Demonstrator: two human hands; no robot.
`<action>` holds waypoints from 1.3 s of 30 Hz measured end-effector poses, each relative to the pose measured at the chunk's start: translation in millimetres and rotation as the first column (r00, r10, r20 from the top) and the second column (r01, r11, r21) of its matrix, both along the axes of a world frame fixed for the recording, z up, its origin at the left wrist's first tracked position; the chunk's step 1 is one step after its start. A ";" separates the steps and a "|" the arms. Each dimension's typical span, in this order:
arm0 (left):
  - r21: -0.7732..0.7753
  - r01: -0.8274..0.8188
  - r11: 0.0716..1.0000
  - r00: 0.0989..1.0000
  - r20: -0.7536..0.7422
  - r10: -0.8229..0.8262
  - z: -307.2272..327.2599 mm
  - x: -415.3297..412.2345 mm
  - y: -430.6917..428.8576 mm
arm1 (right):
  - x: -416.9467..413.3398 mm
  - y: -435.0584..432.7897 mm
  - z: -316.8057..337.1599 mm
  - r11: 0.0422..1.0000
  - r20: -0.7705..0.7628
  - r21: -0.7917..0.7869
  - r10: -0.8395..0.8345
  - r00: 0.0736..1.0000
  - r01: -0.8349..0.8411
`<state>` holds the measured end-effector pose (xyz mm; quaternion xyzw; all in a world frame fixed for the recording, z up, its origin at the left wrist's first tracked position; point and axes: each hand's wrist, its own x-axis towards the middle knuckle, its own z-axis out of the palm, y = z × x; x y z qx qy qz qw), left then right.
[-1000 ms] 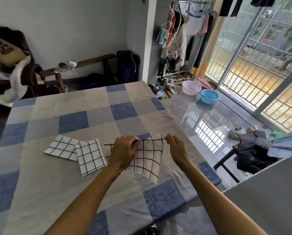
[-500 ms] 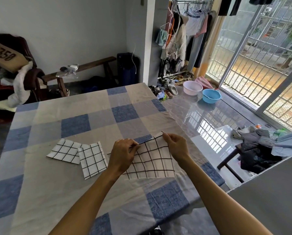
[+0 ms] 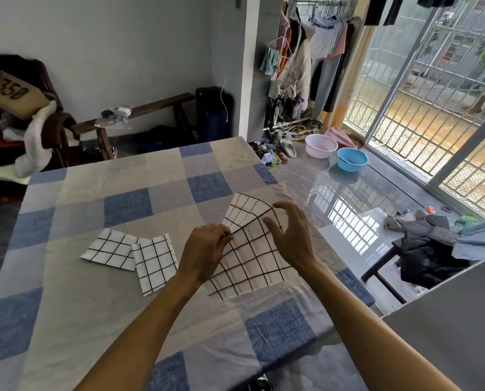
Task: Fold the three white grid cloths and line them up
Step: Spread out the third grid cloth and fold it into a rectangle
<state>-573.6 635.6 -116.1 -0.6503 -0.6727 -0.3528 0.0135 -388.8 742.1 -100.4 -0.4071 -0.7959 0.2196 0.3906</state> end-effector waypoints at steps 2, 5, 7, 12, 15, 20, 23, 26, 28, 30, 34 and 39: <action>-0.012 0.016 1.000 0.996 -0.091 -0.017 2.7 0.0 0.8 | -4.3 -1.6 -0.5 0.967 0.259 0.208 0.094 0.961 -0.150; -0.027 0.036 0.999 0.979 -0.202 -0.041 5.6 2.1 1.3 | -17.4 -7.2 -3.1 0.918 0.463 0.278 0.131 0.877 -0.284; -0.026 0.033 0.999 0.976 -0.217 -0.038 7.3 1.6 0.0 | -24.8 -9.0 -3.8 0.906 0.476 0.295 0.137 0.869 -0.304; 0.001 -0.016 1.000 0.974 -0.225 0.016 8.9 -14.4 -7.2 | -24.8 -6.1 -2.9 0.918 0.469 0.249 0.166 0.868 -0.310; 0.024 -0.050 0.998 0.977 -0.206 0.054 9.0 -22.9 -11.9 | -21.5 -4.3 -0.9 0.931 0.471 0.192 0.191 0.861 -0.312; 0.039 -0.095 0.995 0.985 -0.142 0.100 10.0 -33.5 -15.9 | -10.2 0.5 -5.4 0.958 0.493 0.123 0.168 0.853 -0.260; 0.010 -0.080 0.997 0.983 -0.166 0.080 9.9 -37.0 -13.1 | -1.2 0.3 -11.5 0.964 0.541 0.078 0.172 0.823 -0.253; -0.007 -0.039 0.999 0.981 -0.192 0.037 10.3 -33.5 -7.6 | 2.0 0.3 -14.5 0.970 0.554 0.035 0.180 0.813 -0.239; -0.024 -0.024 0.999 0.978 -0.206 0.018 9.6 -29.2 -4.4 | 0.4 -0.5 -15.8 0.968 0.539 0.021 0.201 0.818 -0.252; -0.045 -0.009 0.999 0.975 -0.220 -0.001 8.3 -24.8 -1.4 | -5.4 -2.7 -14.7 0.958 0.516 0.013 0.238 0.823 -0.285; -0.065 0.002 0.998 0.973 -0.230 -0.017 9.0 -21.6 1.3 | -17.8 -4.5 -8.0 0.948 0.491 -0.023 0.286 0.823 -0.316; -0.038 -0.012 0.999 0.967 -0.254 0.002 8.4 -29.8 -3.8 | -6.8 1.4 -12.1 0.963 0.522 -0.027 0.243 0.817 -0.269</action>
